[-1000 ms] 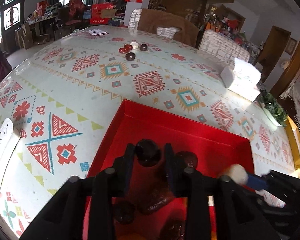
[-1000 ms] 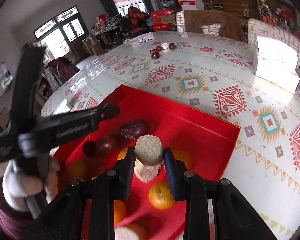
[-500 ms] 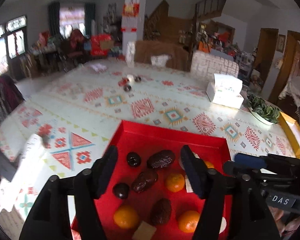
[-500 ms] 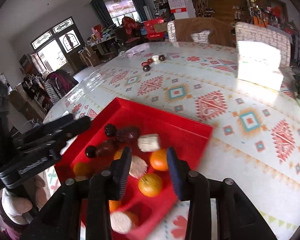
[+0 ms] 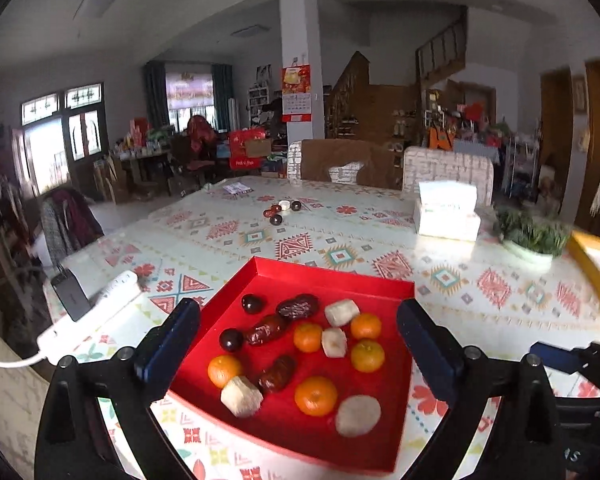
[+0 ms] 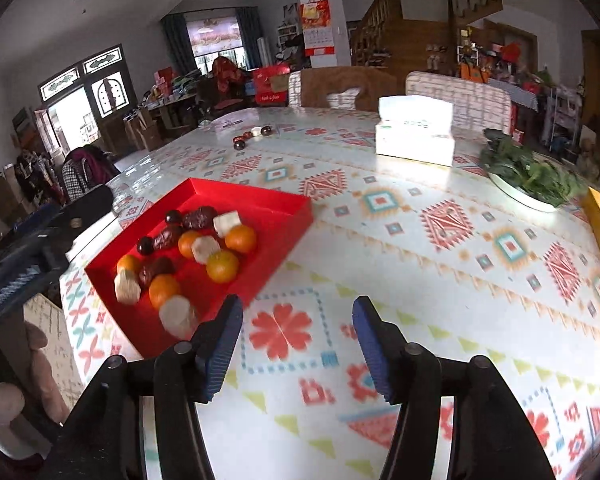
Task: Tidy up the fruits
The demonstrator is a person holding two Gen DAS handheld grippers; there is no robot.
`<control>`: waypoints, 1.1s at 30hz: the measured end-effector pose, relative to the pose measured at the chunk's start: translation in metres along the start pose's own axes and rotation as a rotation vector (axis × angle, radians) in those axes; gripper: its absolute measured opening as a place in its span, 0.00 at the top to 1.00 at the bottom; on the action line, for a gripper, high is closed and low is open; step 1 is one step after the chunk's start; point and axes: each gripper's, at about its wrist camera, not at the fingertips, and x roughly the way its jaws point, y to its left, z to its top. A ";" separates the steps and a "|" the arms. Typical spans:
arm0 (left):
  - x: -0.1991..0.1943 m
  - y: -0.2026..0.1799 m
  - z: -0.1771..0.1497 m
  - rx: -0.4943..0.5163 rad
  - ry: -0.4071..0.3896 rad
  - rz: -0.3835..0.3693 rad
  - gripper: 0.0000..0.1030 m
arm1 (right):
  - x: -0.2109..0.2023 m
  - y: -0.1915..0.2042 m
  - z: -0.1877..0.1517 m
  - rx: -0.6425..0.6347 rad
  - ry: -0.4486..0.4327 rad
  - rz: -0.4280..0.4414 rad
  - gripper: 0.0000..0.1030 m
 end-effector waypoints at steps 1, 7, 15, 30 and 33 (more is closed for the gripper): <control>-0.004 -0.005 -0.002 0.013 -0.005 0.003 0.04 | -0.005 -0.001 -0.004 -0.006 -0.006 -0.007 0.38; -0.022 -0.034 -0.008 0.059 -0.006 -0.015 0.04 | -0.021 -0.013 -0.023 -0.009 -0.025 -0.027 0.37; -0.026 -0.054 -0.014 0.087 0.022 -0.043 0.04 | -0.032 -0.034 -0.033 0.030 -0.032 -0.050 0.35; -0.026 -0.054 -0.019 0.075 0.026 -0.047 0.04 | -0.024 -0.025 -0.037 0.014 -0.013 -0.064 0.35; -0.026 -0.049 -0.020 0.066 0.026 -0.047 0.04 | -0.023 -0.019 -0.038 0.001 -0.015 -0.068 0.35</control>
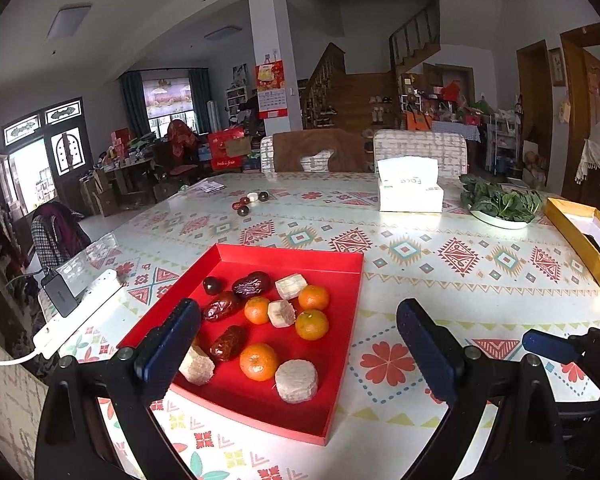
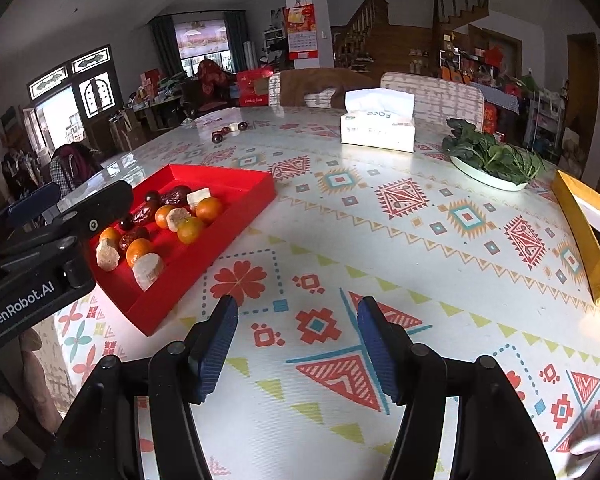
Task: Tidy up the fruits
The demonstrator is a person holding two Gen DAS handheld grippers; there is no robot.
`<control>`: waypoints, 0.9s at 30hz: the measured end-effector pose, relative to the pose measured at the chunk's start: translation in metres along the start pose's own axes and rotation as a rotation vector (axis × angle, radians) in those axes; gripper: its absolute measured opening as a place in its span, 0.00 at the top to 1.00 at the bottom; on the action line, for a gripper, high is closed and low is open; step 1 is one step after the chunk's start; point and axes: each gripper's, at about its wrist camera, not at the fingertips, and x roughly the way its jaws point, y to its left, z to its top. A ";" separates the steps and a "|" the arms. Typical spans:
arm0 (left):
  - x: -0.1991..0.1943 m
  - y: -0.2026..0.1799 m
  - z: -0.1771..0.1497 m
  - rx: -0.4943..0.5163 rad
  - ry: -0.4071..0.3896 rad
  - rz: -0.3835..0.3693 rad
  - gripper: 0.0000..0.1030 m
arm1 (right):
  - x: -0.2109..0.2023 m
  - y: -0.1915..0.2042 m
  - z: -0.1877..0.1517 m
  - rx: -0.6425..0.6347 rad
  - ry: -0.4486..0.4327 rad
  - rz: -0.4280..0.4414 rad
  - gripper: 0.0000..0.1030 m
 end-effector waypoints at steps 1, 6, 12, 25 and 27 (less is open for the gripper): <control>0.000 0.000 -0.001 -0.001 0.001 0.000 0.04 | 0.000 0.001 0.000 -0.003 -0.002 -0.003 0.35; 0.000 0.003 -0.001 -0.005 -0.003 0.000 0.04 | 0.000 0.005 0.001 -0.006 -0.009 -0.019 0.34; -0.002 0.006 -0.002 -0.009 -0.012 0.003 0.04 | -0.001 0.006 0.001 -0.004 -0.011 -0.031 0.32; -0.026 0.015 0.003 -0.064 -0.134 0.051 0.02 | -0.006 0.015 0.002 -0.012 -0.027 -0.021 0.31; -0.036 0.019 0.002 -0.094 -0.173 0.098 0.00 | -0.007 0.016 0.002 -0.013 -0.032 -0.019 0.31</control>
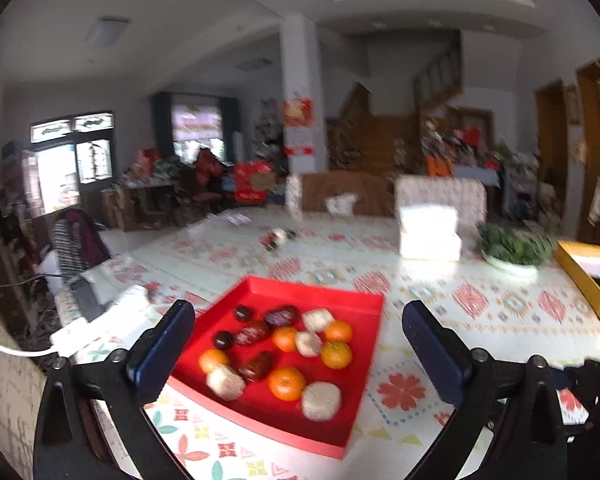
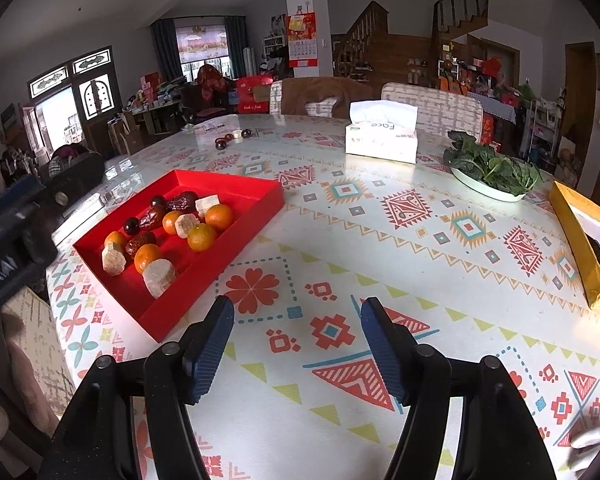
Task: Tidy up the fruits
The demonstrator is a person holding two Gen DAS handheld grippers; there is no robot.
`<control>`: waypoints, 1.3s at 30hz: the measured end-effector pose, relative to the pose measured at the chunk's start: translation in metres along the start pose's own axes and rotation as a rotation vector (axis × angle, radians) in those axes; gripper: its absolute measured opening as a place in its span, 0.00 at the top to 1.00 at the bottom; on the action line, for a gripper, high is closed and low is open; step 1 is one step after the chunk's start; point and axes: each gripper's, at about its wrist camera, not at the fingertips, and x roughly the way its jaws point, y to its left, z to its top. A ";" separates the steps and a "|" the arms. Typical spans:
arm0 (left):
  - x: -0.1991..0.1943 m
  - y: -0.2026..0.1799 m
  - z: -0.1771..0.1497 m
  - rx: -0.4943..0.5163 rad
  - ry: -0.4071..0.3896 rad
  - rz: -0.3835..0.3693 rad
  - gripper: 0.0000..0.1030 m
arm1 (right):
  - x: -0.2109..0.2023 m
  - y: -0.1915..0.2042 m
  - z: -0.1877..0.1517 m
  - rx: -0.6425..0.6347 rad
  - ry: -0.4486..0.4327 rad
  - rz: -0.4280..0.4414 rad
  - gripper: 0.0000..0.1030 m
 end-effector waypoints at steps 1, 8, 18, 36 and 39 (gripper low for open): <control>-0.006 0.003 0.001 -0.021 -0.023 0.027 0.00 | 0.000 0.001 0.000 -0.001 -0.001 0.001 0.31; -0.016 0.010 0.002 -0.029 -0.076 0.090 0.00 | -0.003 0.014 0.004 -0.031 -0.010 0.014 0.31; 0.013 0.022 -0.011 -0.075 0.103 0.004 0.00 | -0.006 0.038 0.008 -0.105 -0.024 0.012 0.27; 0.027 0.030 -0.001 -0.053 0.153 -0.065 0.00 | 0.003 0.053 0.017 -0.130 -0.008 0.035 0.27; 0.023 0.029 0.011 -0.048 0.130 -0.077 0.00 | -0.002 0.049 0.022 -0.118 -0.028 0.031 0.26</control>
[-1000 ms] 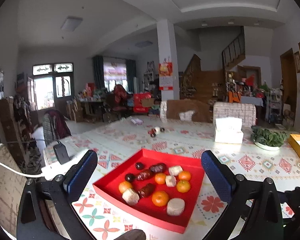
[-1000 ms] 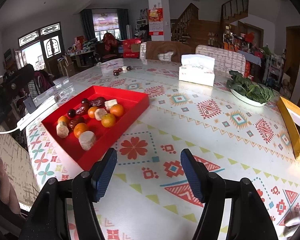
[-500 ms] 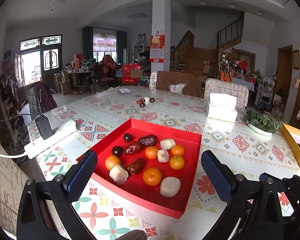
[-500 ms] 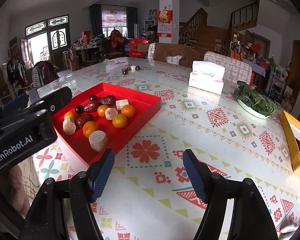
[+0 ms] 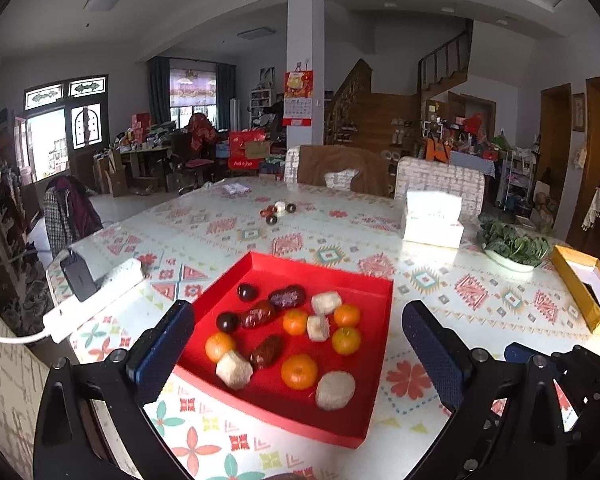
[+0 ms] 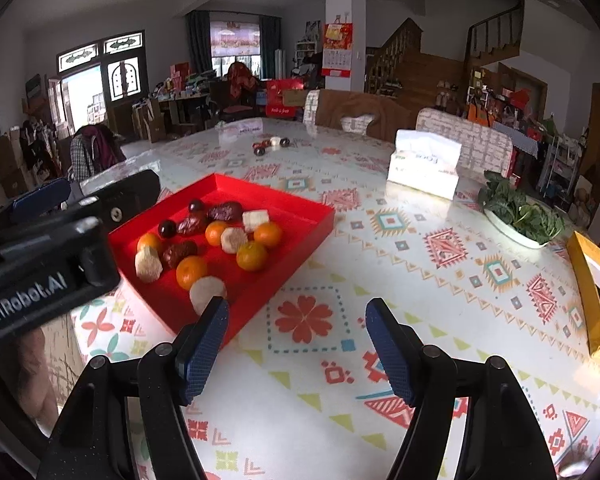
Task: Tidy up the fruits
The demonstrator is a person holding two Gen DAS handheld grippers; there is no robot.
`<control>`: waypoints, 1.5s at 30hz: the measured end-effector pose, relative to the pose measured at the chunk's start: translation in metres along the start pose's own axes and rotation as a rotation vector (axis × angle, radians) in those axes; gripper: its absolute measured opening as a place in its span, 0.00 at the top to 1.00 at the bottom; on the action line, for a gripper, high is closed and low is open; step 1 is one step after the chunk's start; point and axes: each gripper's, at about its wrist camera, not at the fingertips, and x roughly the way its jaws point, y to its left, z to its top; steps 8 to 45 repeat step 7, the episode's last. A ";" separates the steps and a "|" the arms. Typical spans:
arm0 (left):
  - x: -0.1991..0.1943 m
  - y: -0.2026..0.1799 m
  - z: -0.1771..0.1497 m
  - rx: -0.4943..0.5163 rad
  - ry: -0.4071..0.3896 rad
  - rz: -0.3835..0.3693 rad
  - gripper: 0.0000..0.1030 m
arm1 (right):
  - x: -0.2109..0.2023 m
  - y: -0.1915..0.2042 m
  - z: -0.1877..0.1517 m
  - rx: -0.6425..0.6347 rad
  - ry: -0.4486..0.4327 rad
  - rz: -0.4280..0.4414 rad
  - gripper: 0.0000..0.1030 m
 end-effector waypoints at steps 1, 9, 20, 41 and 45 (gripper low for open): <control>-0.002 -0.001 0.003 0.000 -0.008 -0.006 0.00 | -0.003 -0.004 0.001 0.009 -0.009 -0.004 0.26; 0.001 -0.024 0.022 -0.010 0.026 -0.082 0.00 | -0.018 -0.032 -0.001 0.058 -0.035 -0.042 0.23; 0.001 -0.024 0.022 -0.010 0.026 -0.082 0.00 | -0.018 -0.032 -0.001 0.058 -0.035 -0.042 0.23; 0.001 -0.024 0.022 -0.010 0.026 -0.082 0.00 | -0.018 -0.032 -0.001 0.058 -0.035 -0.042 0.23; 0.001 -0.024 0.022 -0.010 0.026 -0.082 0.00 | -0.018 -0.032 -0.001 0.058 -0.035 -0.042 0.23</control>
